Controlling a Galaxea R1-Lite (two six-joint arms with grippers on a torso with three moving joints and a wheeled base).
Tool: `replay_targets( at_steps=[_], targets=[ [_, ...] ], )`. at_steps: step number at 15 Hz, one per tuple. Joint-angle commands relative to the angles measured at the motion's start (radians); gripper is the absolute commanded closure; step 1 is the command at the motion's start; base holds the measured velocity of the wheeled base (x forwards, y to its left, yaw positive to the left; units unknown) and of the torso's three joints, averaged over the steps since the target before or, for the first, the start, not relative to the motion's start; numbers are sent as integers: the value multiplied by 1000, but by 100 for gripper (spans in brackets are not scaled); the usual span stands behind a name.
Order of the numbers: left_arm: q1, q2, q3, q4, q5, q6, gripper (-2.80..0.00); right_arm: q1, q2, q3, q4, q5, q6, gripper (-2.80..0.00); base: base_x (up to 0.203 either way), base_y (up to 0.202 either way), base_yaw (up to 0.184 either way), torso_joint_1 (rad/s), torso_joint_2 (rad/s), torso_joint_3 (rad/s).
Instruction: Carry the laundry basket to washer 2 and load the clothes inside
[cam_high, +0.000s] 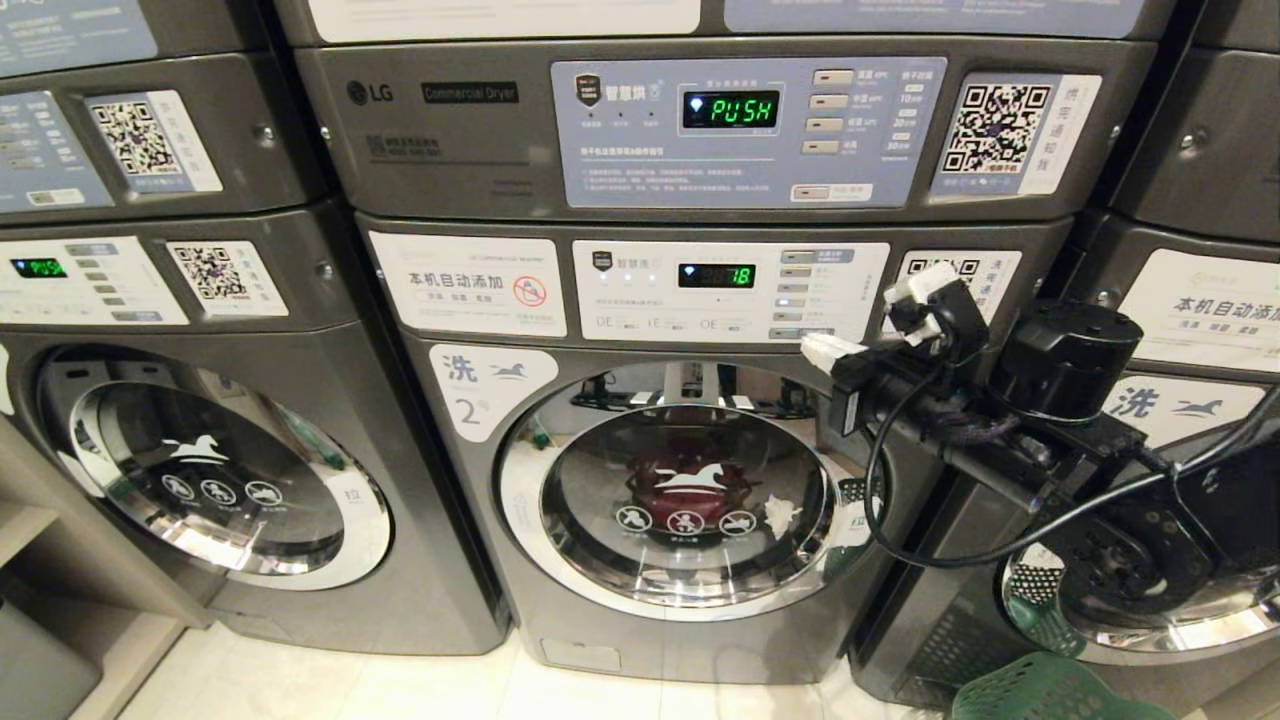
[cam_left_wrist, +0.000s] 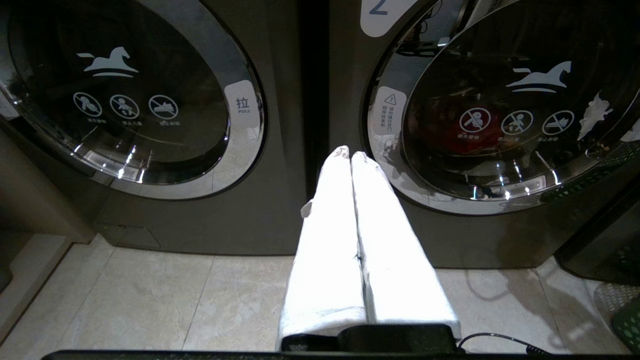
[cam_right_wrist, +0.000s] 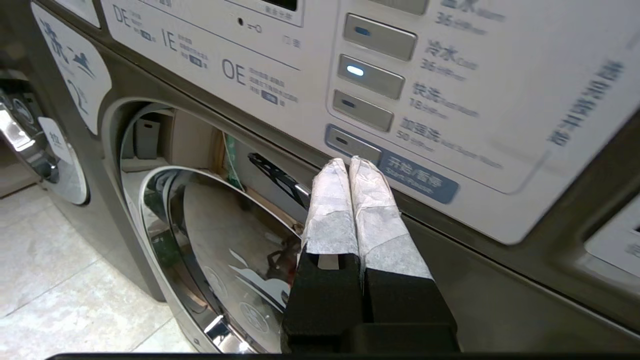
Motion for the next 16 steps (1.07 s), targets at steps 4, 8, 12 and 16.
replay_targets(
  at_steps=[4,8,12,16],
  targets=[
    [0,0,0,0,0,0,0,6,34,-28,-7,-1,-1,0,0,0,0,0,0,0],
    [0,0,1,0,0,0,0,7,62,-74,-7,-1,0,0,0,0,0,0,0,0],
    [0,0,1,0,0,0,0,7,89,-111,-5,-7,-4,0,0,0,0,0,0,0],
    [0,0,1,0,0,0,0,3,89,-98,-5,-10,-6,0,0,0,0,0,0,0]
  ],
)
